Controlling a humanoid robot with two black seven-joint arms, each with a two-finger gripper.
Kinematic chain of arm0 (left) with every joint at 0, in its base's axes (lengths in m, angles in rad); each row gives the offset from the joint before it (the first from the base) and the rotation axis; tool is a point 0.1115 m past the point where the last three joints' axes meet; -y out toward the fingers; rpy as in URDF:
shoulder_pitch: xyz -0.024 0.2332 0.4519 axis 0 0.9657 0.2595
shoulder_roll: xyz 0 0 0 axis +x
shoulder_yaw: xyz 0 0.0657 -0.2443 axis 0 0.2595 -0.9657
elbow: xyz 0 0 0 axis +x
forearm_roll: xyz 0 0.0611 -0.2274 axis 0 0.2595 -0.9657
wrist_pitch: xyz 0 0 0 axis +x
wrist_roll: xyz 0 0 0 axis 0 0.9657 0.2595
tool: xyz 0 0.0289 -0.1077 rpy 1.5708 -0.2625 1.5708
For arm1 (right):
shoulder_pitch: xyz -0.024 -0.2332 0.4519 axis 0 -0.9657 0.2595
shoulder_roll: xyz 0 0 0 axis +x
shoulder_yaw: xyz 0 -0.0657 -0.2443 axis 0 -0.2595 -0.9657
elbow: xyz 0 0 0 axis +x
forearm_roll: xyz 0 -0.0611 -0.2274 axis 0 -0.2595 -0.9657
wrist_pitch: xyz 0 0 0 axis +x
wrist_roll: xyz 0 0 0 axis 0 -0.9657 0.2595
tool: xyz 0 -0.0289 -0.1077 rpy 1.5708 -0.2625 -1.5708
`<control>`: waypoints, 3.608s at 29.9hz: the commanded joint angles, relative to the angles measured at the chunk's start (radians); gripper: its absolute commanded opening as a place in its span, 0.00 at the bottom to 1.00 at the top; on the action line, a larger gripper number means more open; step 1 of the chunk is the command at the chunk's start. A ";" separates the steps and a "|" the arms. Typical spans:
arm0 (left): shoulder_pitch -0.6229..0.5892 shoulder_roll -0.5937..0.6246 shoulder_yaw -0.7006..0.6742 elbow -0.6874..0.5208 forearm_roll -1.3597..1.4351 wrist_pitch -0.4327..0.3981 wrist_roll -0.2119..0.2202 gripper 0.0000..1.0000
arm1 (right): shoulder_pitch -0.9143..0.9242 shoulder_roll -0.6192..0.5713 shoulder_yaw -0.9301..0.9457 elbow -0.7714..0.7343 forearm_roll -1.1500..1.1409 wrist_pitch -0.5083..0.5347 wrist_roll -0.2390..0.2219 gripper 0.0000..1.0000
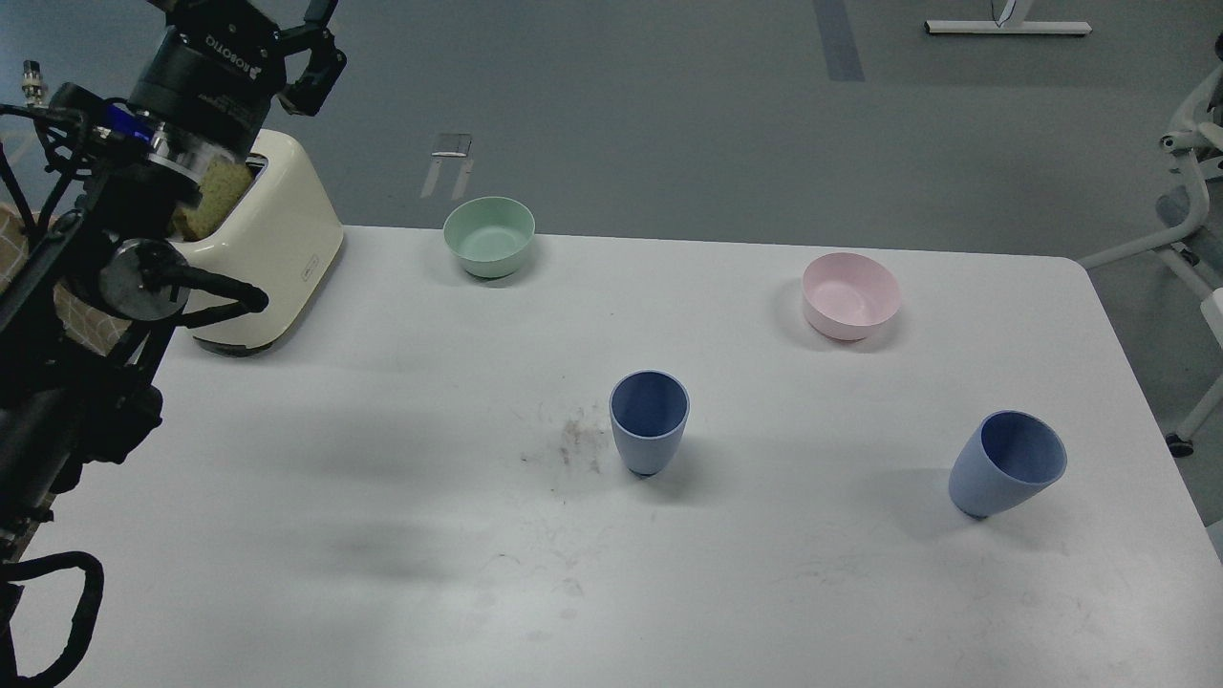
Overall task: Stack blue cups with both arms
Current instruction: 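Withdraw the left arm back beside the toaster, then reach the right gripper to the tilted blue cup and grasp its rim, then lift the blue cup with the right gripper and swing it over the standing cup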
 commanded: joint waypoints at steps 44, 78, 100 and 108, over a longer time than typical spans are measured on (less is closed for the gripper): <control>0.065 -0.045 -0.029 -0.047 0.012 0.118 0.074 0.98 | -0.386 -0.137 -0.394 0.447 -0.720 0.000 0.136 0.90; 0.070 -0.062 -0.028 -0.047 0.017 0.118 0.074 0.98 | -0.374 -0.114 -0.415 0.412 -0.726 0.000 0.122 0.00; 0.068 -0.076 -0.026 -0.053 0.018 0.098 0.075 0.98 | 0.092 0.263 -0.398 0.529 -0.685 0.000 0.060 0.00; 0.071 -0.080 -0.012 -0.051 0.018 0.095 0.075 0.98 | 0.300 0.274 -0.711 0.529 -0.685 0.000 0.059 0.00</control>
